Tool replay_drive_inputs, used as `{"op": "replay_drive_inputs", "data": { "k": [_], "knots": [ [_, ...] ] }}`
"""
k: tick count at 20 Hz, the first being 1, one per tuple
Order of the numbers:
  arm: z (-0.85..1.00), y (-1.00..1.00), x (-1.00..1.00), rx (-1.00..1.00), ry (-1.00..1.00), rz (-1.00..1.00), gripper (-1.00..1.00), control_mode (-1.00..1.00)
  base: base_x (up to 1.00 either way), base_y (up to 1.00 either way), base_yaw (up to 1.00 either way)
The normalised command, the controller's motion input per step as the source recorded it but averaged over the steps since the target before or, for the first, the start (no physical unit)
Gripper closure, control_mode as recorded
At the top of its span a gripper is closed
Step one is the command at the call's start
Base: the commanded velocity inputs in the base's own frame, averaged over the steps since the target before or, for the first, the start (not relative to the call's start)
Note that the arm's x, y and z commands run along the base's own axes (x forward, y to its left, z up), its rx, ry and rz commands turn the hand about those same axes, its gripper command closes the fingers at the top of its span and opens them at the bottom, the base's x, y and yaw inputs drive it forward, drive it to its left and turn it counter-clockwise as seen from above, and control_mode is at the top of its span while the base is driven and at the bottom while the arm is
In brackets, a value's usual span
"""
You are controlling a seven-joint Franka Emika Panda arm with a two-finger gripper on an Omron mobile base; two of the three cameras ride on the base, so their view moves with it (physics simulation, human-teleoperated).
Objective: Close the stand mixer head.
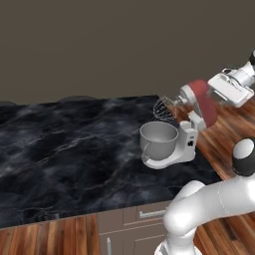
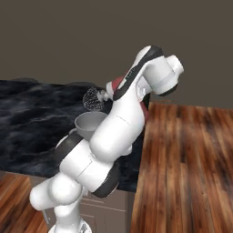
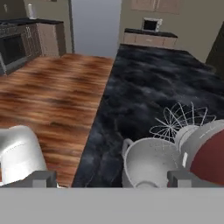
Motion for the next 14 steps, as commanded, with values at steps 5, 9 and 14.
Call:
{"op": "replay_drive_inputs", "data": {
  "k": [5, 9, 14],
  "knots": [
    [-0.65, 1.00, 0.32, -0.15, -0.11, 0.46, -1.00, -1.00, 0.00, 0.00, 0.00],
    [-0.43, 1.00, 0.34, -0.17, -0.18, 0.38, -1.00, -1.00, 0.00, 0.00, 0.00],
    [0.36, 0.96, -0.26, -0.11, -0.36, 0.17, -1.00, -1.00, 0.00, 0.00, 0.00]
  ]
}}
